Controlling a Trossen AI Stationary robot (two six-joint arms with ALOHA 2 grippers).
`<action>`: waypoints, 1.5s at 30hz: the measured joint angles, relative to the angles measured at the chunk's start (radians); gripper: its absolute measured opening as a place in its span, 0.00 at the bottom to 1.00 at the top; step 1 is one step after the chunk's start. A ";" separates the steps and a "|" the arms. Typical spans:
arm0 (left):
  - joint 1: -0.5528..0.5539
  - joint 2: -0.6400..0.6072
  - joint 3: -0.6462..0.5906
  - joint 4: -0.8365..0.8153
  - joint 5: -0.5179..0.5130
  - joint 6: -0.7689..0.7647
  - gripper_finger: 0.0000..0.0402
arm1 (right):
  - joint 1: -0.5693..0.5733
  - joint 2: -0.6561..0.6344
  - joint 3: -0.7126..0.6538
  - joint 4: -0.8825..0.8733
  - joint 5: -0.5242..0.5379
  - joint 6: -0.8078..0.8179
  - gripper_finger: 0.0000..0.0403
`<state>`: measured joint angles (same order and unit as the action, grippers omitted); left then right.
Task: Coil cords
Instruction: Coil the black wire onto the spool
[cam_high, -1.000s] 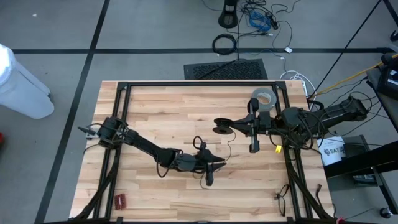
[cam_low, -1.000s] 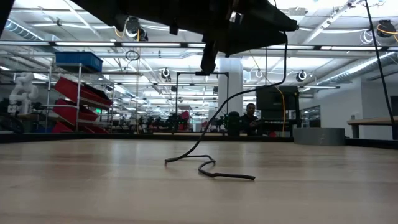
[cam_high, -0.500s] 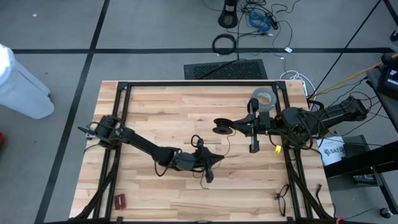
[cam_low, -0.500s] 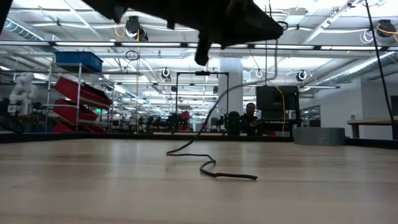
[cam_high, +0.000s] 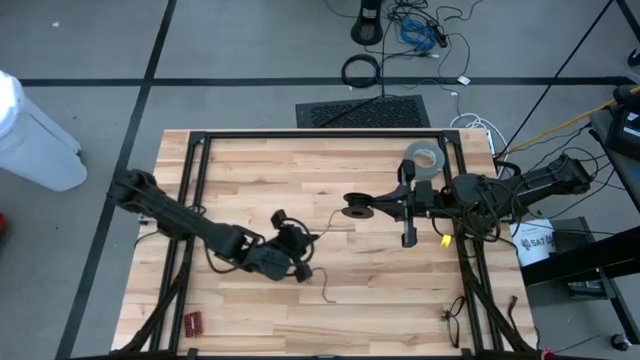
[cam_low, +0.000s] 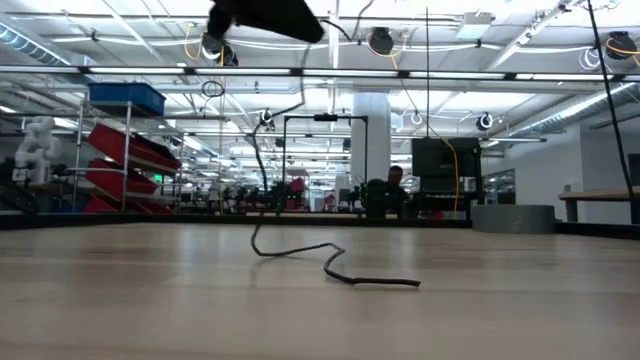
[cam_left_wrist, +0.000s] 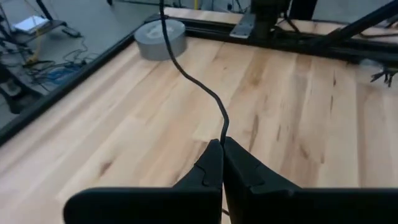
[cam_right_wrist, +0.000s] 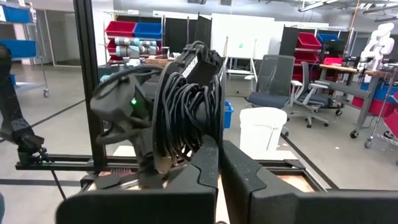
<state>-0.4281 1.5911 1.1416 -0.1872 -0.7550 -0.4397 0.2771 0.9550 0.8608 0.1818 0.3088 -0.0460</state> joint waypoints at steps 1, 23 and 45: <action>-0.002 -0.017 0.000 -0.031 -0.005 0.000 0.00 | 0.000 0.000 0.000 -0.001 0.000 0.003 0.00; -0.047 -0.145 0.000 -0.406 -0.035 -0.080 0.00 | 0.000 0.108 0.000 -0.140 -0.030 0.121 0.00; -0.118 -0.309 0.000 -0.506 -0.188 -0.131 0.00 | 0.006 0.134 0.000 -0.223 -0.050 0.195 0.00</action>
<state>-0.5457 1.2821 1.1416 -0.6930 -0.9431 -0.5705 0.2829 1.0889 0.8608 -0.0408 0.2585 0.1493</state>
